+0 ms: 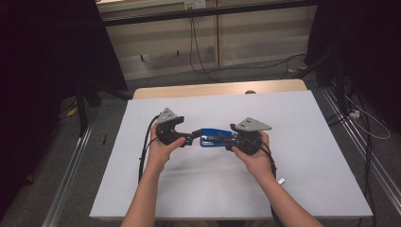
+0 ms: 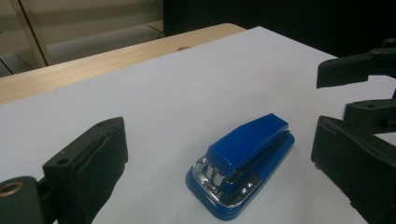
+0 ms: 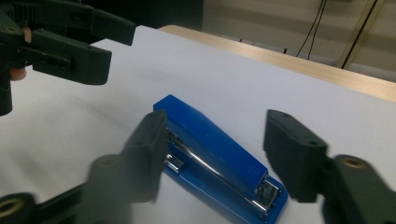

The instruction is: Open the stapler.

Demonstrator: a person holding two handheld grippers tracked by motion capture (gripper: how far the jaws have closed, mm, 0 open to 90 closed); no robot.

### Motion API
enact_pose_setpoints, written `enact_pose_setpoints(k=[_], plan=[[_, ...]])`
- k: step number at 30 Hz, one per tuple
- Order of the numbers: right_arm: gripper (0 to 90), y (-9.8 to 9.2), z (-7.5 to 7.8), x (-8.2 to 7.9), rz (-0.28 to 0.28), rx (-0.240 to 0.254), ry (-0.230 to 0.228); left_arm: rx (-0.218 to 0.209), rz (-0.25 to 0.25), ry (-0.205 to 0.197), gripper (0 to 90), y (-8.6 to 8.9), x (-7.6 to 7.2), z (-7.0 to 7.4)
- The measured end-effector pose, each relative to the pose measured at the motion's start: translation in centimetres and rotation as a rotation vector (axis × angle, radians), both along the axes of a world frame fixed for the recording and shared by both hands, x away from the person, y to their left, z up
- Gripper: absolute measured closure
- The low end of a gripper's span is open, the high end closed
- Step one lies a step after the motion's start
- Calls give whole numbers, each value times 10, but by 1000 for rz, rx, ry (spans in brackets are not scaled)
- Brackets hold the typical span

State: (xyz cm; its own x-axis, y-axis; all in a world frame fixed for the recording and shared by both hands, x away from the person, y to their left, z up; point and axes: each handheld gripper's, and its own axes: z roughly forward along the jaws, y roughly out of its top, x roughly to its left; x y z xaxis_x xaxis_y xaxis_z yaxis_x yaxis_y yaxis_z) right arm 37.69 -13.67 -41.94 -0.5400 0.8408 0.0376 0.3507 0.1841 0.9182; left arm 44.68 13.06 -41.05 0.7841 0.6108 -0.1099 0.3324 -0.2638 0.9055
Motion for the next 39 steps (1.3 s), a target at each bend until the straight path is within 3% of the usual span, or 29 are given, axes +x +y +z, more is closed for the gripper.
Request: enact_pose_setpoints(k=[4,8,18,20,23,25,30,35,39], plan=[[760,6,-6,5,38,-37,33,12,-3,4,45,1,0,0],[900,15,-13,10,86,-55,64,14,0,3,50,3,1,-1],[900,38,-27,23,130,-139,106,57,5,14,67,4,5,-7],[900,40,-31,25,123,-167,107,69,9,14,102,5,5,-7],[900,41,-37,29,124,-148,112,69,19,13,144,4,6,-9],[900,43,-39,29,124,-170,110,69,12,23,174,5,7,-9],[900,45,-43,31,126,-169,114,106,10,67,336,3,9,-14],[900,47,-43,31,115,-174,116,159,-7,124,625,0,11,-24],[900,48,-43,30,118,-192,106,159,-24,142,813,-4,12,-31]])
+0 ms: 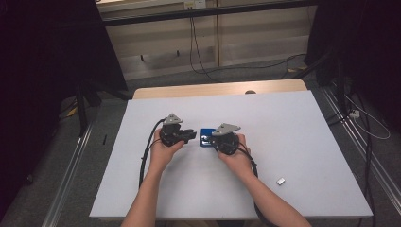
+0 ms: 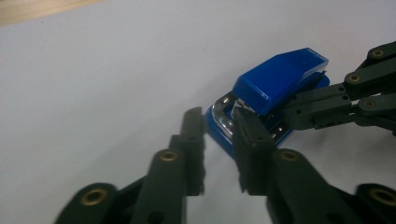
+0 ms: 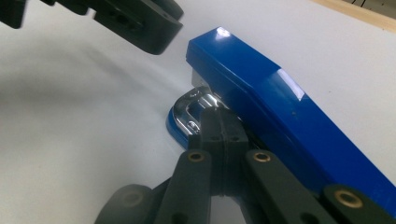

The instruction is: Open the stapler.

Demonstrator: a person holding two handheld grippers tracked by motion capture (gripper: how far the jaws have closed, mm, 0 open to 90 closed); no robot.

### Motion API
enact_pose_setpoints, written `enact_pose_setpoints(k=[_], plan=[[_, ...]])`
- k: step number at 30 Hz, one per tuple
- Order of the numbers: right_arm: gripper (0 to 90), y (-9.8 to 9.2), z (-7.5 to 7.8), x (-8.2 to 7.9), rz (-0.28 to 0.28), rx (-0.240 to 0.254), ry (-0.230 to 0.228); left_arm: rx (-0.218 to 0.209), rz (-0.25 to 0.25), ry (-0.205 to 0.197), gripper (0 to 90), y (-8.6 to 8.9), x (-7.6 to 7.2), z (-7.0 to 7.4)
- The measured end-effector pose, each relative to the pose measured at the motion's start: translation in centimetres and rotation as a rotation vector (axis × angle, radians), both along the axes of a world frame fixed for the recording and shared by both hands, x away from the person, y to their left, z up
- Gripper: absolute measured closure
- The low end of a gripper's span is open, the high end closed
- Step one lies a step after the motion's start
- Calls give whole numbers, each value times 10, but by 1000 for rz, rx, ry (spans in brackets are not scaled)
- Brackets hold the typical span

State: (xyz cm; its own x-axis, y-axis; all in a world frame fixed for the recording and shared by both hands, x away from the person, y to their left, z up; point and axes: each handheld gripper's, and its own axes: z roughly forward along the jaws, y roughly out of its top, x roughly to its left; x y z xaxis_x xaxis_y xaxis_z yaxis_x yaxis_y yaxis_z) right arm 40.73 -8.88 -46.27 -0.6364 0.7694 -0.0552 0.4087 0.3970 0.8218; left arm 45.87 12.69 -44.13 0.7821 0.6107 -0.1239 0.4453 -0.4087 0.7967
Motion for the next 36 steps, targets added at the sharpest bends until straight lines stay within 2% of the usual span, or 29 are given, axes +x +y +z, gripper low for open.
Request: enact_pose_setpoints(k=[6,9,12,14,20,27,30,33,36], plan=[[900,-1,0,0,-1,12,5,-10,-39,14,899,-8,0,-5],[900,-2,-1,1,-5,23,12,-6,-42,8,900,-9,0,-6],[900,-1,0,1,-4,21,11,14,-69,0,900,-13,0,-9],[900,-2,0,1,-5,21,14,1,-64,2,900,-12,1,-10],[900,-2,0,1,-2,21,14,2,-62,-13,900,-13,2,-10],[900,-3,-2,2,-15,51,20,-59,-63,-30,891,-13,0,-1],[900,-2,-1,2,-16,47,32,-85,-64,-46,887,-13,-1,3],[900,-2,1,3,-24,41,36,-95,-59,-79,885,-14,-2,6],[900,-1,0,2,-39,75,18,-100,-60,-85,891,-16,-1,7]])
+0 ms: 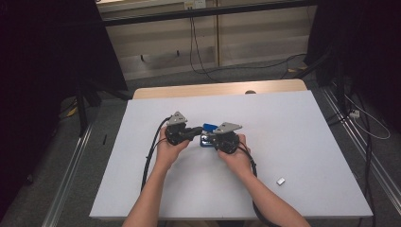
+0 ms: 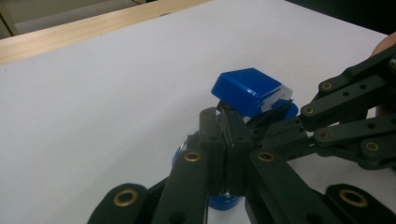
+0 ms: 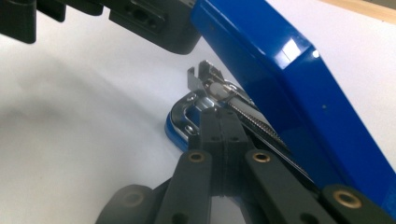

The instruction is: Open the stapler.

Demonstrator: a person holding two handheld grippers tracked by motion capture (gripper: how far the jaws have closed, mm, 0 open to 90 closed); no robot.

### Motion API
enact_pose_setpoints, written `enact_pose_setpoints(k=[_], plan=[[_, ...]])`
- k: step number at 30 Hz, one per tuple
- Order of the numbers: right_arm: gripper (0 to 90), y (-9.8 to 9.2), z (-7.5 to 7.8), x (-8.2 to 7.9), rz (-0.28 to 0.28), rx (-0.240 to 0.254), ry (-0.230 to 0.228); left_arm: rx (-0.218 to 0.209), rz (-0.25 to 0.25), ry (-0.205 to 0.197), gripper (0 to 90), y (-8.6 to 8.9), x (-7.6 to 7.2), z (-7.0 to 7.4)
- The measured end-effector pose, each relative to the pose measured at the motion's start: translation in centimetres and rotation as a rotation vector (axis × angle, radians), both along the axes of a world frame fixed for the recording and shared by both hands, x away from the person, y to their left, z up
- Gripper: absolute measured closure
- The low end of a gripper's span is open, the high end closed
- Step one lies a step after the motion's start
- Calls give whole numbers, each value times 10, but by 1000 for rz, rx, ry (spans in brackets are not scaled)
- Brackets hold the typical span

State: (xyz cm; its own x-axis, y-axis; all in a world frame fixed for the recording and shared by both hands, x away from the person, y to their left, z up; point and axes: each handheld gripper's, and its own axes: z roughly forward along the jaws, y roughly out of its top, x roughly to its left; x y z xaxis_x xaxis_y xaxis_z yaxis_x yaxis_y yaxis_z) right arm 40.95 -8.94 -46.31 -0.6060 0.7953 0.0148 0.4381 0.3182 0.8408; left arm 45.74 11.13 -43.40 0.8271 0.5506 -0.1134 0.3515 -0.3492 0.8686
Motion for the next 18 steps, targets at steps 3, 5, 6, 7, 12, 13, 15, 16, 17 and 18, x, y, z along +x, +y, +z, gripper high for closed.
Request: enact_pose_setpoints(k=[3,5,6,7,12,13,15,16,17,18], plan=[[900,2,3,-1,-19,38,-31,-5,-2,3,893,-1,0,0],[900,4,7,-1,-33,34,-63,-23,1,6,898,-1,1,0],[900,5,9,0,-35,34,-67,-28,-1,5,898,-1,1,1],[900,6,9,1,-35,36,-71,-27,-3,4,898,-1,1,1],[900,12,4,2,-59,36,-90,-17,-5,14,898,0,2,-2],[900,12,3,1,-63,32,-100,-12,-6,18,898,0,3,-4],[900,14,3,0,-76,32,-112,1,-4,26,898,-1,3,-6],[900,14,3,0,-83,39,-117,0,-5,28,900,-1,4,-7],[900,14,3,-1,-90,36,-124,0,-7,22,900,-2,4,-8],[900,14,3,-1,-98,31,-133,1,-4,20,900,-3,4,-8]])
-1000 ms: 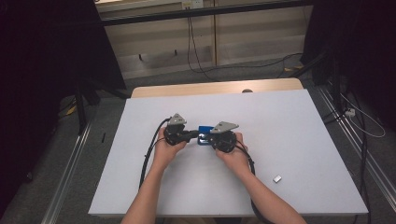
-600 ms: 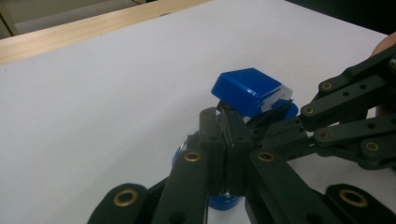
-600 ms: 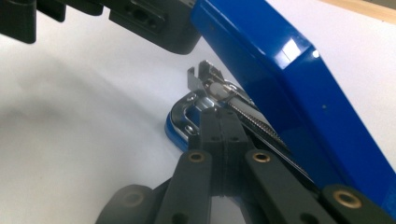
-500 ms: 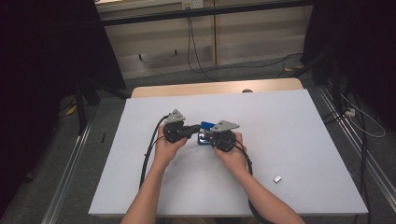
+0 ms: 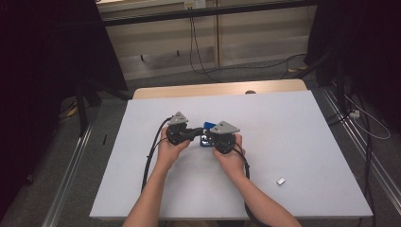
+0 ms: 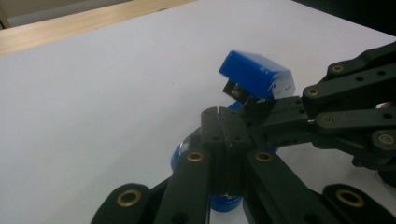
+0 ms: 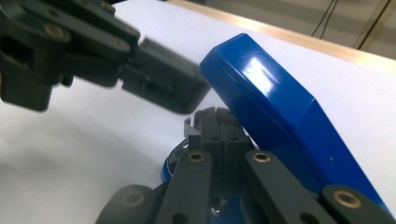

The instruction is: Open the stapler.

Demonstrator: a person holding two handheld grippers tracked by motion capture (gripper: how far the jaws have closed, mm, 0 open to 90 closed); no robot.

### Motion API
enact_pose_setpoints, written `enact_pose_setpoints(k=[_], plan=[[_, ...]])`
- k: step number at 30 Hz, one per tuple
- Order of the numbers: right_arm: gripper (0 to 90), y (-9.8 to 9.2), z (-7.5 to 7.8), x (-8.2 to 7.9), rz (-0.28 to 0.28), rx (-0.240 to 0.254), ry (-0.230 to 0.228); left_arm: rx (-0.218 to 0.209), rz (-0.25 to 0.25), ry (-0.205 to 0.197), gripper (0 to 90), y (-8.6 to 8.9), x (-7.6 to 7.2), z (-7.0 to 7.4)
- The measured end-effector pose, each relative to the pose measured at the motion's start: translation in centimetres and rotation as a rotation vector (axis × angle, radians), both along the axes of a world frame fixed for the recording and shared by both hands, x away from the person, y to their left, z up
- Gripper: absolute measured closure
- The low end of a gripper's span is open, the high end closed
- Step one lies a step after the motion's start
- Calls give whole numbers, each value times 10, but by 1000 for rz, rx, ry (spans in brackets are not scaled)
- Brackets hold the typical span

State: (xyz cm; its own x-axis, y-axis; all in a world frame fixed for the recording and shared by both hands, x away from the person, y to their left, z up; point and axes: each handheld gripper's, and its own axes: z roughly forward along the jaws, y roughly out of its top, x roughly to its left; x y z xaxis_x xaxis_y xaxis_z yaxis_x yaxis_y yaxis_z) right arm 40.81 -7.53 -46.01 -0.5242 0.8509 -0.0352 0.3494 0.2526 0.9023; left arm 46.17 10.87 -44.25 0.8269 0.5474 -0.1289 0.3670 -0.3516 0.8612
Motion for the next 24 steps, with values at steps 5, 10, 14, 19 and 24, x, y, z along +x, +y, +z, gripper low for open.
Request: enact_pose_setpoints(k=[5,10,14,19,24], plan=[[900,-2,1,0,-9,17,1,10,-6,-6,900,-5,1,-4],[900,-3,2,0,-24,-2,-10,20,-21,-12,900,-7,2,-7],[900,-2,4,1,-29,-18,-20,66,-22,-15,900,-9,1,-12],[900,-3,10,2,-56,-60,-41,68,-22,-24,900,-11,1,-12],[900,-7,18,-1,-110,-126,-68,73,-20,-24,900,-13,0,-13]])
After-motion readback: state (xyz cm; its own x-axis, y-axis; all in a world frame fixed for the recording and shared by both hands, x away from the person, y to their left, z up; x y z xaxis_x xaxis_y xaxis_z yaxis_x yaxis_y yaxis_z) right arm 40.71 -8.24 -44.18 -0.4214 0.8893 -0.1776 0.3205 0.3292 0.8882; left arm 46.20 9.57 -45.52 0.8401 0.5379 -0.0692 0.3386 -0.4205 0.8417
